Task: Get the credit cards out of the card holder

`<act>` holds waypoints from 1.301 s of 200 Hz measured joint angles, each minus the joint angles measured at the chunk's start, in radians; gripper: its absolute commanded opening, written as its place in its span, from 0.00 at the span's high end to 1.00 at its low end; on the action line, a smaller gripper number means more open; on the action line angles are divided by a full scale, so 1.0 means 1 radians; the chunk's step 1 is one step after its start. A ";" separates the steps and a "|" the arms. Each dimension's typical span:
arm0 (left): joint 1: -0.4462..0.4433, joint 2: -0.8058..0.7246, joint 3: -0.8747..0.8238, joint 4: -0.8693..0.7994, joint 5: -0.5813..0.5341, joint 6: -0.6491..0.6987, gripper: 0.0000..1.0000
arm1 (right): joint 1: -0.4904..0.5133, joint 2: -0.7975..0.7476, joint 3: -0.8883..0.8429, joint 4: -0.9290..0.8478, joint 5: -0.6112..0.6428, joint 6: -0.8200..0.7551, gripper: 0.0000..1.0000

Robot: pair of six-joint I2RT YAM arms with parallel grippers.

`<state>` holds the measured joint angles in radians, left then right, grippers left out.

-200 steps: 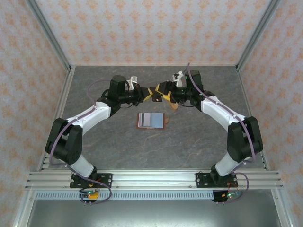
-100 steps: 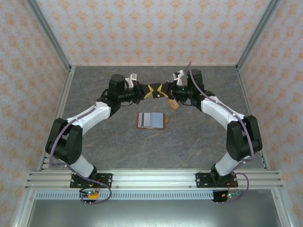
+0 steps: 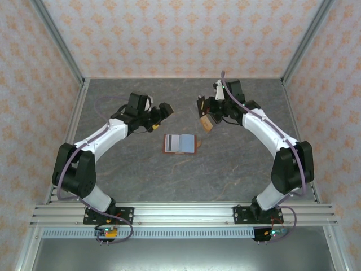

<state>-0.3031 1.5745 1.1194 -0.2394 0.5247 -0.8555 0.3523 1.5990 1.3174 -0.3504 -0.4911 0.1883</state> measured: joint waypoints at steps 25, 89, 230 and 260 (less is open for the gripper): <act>0.020 -0.014 0.002 -0.118 -0.103 0.095 0.03 | -0.002 0.005 0.045 -0.066 0.172 -0.156 1.00; 0.050 -0.045 -0.016 -0.217 -0.196 0.193 0.00 | -0.006 0.173 0.186 -0.185 0.313 -0.452 1.00; 0.050 -0.052 -0.042 -0.213 -0.146 0.198 0.00 | -0.008 0.290 0.238 -0.243 0.372 -0.600 1.00; 0.050 -0.052 -0.042 -0.212 -0.138 0.198 0.00 | -0.011 0.302 0.245 -0.245 0.372 -0.608 0.97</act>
<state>-0.2535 1.5223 1.0779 -0.4519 0.3870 -0.6571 0.3412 1.9007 1.5620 -0.5957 -0.1188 -0.4202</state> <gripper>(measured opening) 0.997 0.044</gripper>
